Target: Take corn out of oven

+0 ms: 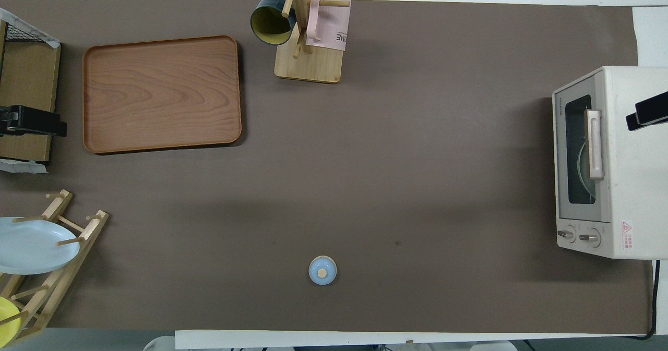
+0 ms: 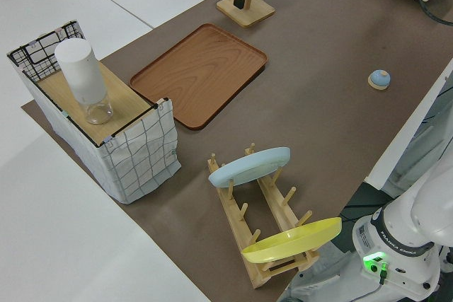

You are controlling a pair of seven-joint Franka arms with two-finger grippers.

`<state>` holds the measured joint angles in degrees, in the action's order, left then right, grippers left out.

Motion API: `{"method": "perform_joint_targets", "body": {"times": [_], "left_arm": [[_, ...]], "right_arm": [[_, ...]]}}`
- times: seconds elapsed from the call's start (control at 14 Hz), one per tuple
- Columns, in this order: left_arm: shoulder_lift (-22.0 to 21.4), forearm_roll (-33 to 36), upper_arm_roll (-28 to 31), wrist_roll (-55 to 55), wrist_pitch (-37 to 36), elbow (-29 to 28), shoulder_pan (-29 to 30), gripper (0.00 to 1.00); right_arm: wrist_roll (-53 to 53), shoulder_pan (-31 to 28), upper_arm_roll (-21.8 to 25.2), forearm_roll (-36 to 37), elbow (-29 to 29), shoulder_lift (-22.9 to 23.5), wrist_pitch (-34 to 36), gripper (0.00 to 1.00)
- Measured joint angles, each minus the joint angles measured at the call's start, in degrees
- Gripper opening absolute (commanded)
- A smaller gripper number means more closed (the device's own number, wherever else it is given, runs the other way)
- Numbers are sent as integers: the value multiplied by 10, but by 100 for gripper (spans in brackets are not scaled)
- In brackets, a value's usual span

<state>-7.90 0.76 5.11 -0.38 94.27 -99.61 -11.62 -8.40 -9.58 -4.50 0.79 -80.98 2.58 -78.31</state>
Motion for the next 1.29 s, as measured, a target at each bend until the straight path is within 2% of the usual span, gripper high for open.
{"method": "perform_joint_targets", "body": {"times": [0.57, 0.64, 0.71, 0.79, 0.86, 0.93, 1.07, 1.29], "left_arm": [[0, 0, 0, 0, -1, 0, 0, 100], [0, 0, 0, 0, -1, 0, 0, 100], [0, 0, 0, 0, -1, 0, 0, 100], [0, 0, 0, 0, -1, 0, 0, 100], [0, 0, 0, 0, -1, 0, 0, 100], [0, 0, 0, 0, -2, 0, 0, 100], [0, 0, 0, 0, -2, 0, 0, 100], [0, 0, 0, 0, -2, 0, 0, 100]], "right_arm": [[0, 0, 0, 0, -1, 0, 0, 99], [0, 0, 0, 0, -3, 0, 0, 73], [-1, 0, 0, 0, -5, 0, 0, 41], [-5, 0, 0, 0, -8, 0, 0, 16], [-11, 0, 0, 1, -9, 0, 0, 6], [-19, 0, 0, 5, -10, 0, -1, 0], [-44, 0, 1, 11, -18, 0, -22, 0], [-57, 14, -1, 57, -65, 4, -97, 0]]}}
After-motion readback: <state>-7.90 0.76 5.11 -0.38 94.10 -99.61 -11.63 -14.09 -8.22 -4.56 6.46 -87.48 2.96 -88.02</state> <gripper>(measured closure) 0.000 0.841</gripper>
